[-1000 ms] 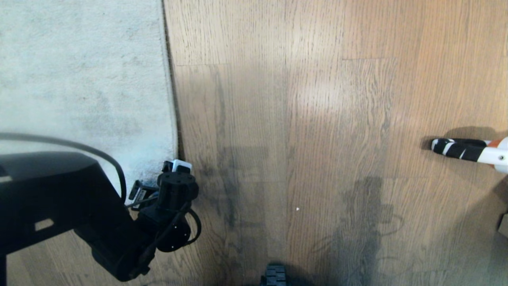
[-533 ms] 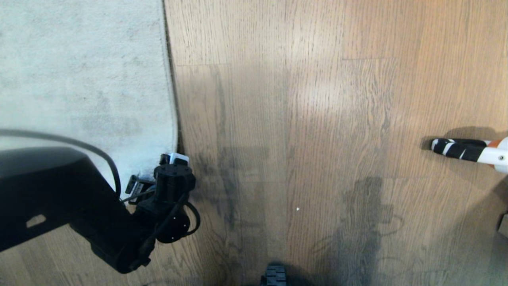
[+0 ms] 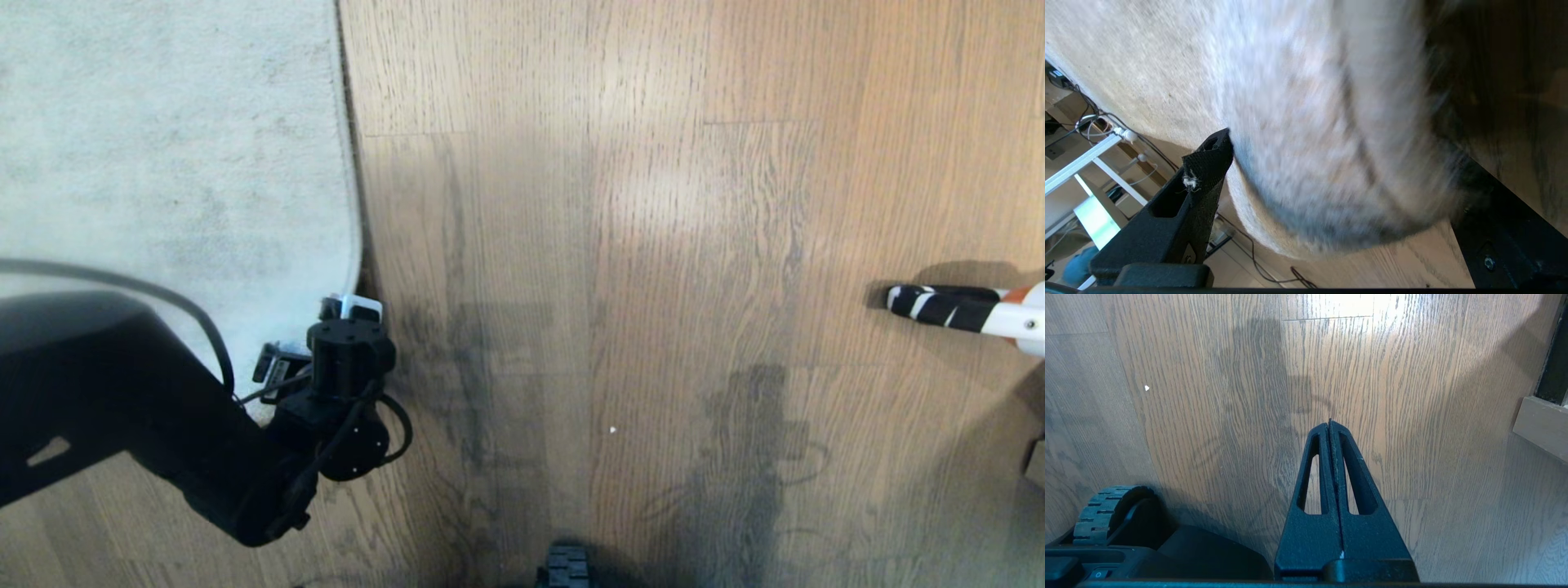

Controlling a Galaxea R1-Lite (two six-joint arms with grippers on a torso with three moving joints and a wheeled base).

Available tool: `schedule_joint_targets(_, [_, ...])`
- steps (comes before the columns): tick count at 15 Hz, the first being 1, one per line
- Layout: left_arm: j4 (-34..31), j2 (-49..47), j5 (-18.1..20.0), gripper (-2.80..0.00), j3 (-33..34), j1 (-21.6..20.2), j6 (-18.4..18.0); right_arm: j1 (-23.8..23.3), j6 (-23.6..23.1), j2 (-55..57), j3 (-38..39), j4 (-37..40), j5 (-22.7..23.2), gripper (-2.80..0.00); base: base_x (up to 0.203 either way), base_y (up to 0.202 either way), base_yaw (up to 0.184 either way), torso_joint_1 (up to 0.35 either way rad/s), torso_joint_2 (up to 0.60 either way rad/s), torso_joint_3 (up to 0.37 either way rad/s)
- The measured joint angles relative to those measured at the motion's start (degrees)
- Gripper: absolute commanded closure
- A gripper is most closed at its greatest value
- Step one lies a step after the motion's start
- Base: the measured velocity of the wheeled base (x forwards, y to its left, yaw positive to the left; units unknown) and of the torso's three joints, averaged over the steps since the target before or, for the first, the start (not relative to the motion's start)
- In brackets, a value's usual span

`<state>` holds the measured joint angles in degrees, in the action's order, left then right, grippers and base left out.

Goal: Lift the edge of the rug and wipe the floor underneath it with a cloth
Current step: Lift up the carpet

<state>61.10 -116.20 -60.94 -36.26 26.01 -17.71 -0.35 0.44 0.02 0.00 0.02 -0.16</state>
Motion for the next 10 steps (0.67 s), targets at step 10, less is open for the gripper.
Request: schedule_joint_targets(10, [0.22, 1.84, -0.2, -2.8, -5.27, -0.15, -1.68, -0.01, -0.02, 0.0, 0.0, 0.02, -0.02, 0.0, 0.0, 0.0, 0.0, 0.0, 0.0, 0.0])
